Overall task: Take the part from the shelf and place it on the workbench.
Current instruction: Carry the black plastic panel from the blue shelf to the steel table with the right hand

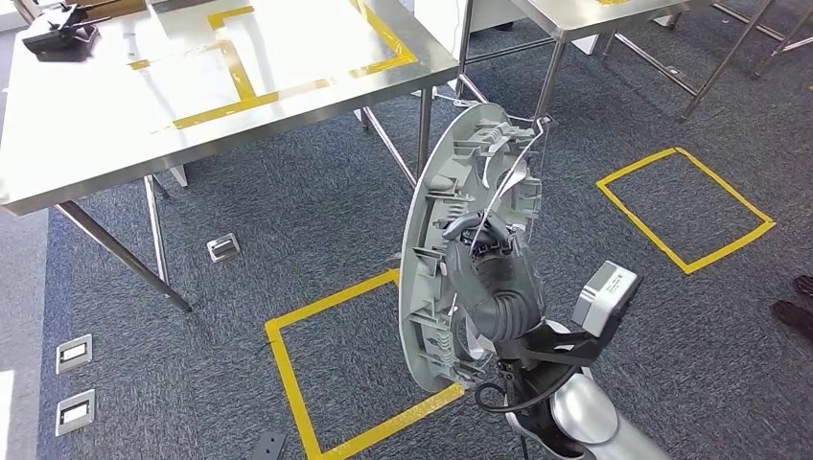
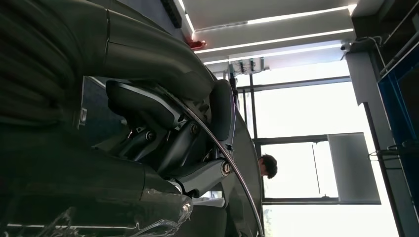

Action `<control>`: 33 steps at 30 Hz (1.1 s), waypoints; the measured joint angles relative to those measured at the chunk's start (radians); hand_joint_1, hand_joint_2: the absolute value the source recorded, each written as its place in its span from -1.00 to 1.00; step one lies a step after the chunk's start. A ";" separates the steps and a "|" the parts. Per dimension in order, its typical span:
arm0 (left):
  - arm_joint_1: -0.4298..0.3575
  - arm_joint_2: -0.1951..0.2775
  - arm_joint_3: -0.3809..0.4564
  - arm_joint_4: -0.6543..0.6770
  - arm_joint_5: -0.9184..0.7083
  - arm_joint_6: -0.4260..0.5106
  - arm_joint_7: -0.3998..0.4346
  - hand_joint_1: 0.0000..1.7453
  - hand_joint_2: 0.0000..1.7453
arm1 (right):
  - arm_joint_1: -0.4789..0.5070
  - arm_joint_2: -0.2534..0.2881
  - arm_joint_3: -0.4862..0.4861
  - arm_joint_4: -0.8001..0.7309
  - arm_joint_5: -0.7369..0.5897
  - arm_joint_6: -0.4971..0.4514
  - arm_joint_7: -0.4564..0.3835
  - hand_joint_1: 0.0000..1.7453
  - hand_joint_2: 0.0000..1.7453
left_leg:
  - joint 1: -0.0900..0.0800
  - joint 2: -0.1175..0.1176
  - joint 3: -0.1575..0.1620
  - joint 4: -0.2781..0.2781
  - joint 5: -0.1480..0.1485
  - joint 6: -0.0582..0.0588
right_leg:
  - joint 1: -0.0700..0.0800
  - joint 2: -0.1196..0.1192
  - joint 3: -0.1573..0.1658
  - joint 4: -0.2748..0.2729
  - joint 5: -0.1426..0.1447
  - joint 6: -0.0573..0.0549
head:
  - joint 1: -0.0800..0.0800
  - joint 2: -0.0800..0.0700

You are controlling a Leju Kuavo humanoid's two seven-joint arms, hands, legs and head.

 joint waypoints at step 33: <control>0.006 0.001 -0.008 0.000 0.000 -0.009 0.001 -1.00 1.00 | -0.015 0.008 0.022 0.024 -0.009 0.003 0.009 1.00 1.00 | 0.010 0.001 0.043 -0.121 0.108 -0.012 | -0.003 0.007 0.054 -0.011 -0.030 0.010 | 0.003 0.000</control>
